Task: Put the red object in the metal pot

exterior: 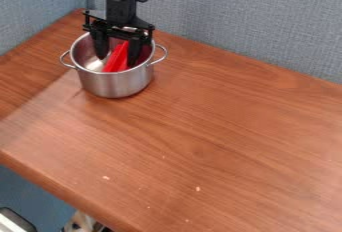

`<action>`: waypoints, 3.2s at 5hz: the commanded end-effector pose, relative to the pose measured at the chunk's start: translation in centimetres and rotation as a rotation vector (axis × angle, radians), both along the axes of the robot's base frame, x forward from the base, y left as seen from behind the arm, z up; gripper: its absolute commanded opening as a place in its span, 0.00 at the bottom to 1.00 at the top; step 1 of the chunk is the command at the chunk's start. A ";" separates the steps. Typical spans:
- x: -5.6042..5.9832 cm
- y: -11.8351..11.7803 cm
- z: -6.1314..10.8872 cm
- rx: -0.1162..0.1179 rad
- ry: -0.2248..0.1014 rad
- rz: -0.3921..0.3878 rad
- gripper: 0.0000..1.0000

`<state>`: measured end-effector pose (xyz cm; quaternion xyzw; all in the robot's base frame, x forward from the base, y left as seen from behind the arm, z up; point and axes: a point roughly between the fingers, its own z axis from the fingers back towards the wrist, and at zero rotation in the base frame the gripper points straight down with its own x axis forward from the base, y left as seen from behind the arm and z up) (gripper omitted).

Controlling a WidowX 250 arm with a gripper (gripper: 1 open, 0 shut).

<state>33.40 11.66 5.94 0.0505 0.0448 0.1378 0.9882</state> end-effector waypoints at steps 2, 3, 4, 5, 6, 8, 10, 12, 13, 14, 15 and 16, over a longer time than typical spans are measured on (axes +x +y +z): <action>0.9 0.5 2.7 0.024 -0.087 -0.004 0.00; 1.0 0.4 2.9 0.024 -0.091 -0.008 1.00; 1.0 0.4 3.0 0.027 -0.093 -0.013 1.00; 1.0 0.5 3.0 0.025 -0.096 -0.013 0.00; 1.0 0.5 3.1 0.022 -0.101 -0.013 0.00; 1.0 0.5 3.3 0.027 -0.105 -0.021 1.00; 1.0 0.6 3.4 0.022 -0.110 -0.021 0.00; 1.0 0.2 3.5 0.025 -0.110 -0.035 1.00; 1.0 0.3 3.6 0.023 -0.110 -0.034 0.00; 1.0 0.4 3.7 0.021 -0.112 -0.034 0.00; 0.9 0.2 3.8 0.022 -0.111 -0.041 1.00; 0.9 0.1 3.9 0.023 -0.111 -0.047 1.00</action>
